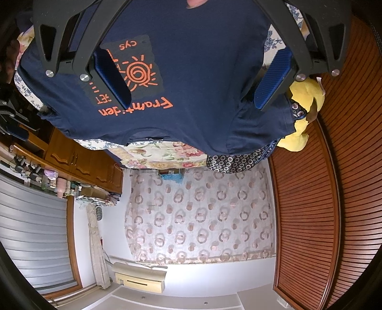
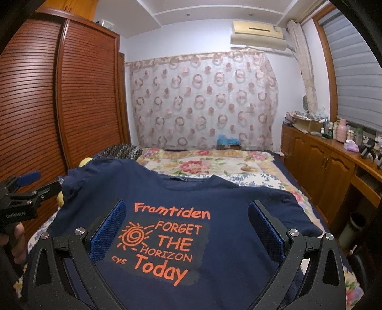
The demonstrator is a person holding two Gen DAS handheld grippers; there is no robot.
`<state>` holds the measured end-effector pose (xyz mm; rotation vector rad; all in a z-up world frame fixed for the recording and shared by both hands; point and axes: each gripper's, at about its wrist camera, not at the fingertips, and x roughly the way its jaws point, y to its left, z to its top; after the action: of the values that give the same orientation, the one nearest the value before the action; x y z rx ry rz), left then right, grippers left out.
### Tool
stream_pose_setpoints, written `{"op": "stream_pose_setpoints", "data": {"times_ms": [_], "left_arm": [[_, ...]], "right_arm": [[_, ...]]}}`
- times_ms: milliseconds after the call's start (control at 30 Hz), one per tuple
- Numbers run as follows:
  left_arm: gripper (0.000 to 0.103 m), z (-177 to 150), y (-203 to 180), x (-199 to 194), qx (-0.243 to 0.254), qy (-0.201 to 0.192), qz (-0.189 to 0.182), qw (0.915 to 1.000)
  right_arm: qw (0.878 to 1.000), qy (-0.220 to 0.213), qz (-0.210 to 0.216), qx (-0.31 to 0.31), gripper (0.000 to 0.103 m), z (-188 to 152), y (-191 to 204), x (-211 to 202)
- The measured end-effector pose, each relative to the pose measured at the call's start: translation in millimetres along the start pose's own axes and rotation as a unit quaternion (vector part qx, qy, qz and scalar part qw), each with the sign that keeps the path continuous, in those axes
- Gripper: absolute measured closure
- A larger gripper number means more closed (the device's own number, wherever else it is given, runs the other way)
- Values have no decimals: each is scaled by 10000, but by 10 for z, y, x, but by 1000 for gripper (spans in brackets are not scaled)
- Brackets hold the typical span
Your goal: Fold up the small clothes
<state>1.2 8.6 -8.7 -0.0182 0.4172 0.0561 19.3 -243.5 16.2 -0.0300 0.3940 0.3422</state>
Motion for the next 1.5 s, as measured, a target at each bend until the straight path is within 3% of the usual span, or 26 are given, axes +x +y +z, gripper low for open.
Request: {"op": "stream_pose_setpoints", "data": {"times_ms": [600,1167,1367,1500], "left_arm": [[0,-86,307,218,-71,250,178,9995],[0,-113,896,467,-80,423,96,9990],[14,-32,1263,699,-293,651,29,9974],[32,18,1477,874,-555,808,-76,9952]], "right_arm": [[9981,316,463,-250,0,-10,174,330],[9927,632,882,-518,0,-1,428,763],[9883,862,1126,-564,0,48,454,1069],[9849,1004,1269,-611,0,89,504,1270]]}}
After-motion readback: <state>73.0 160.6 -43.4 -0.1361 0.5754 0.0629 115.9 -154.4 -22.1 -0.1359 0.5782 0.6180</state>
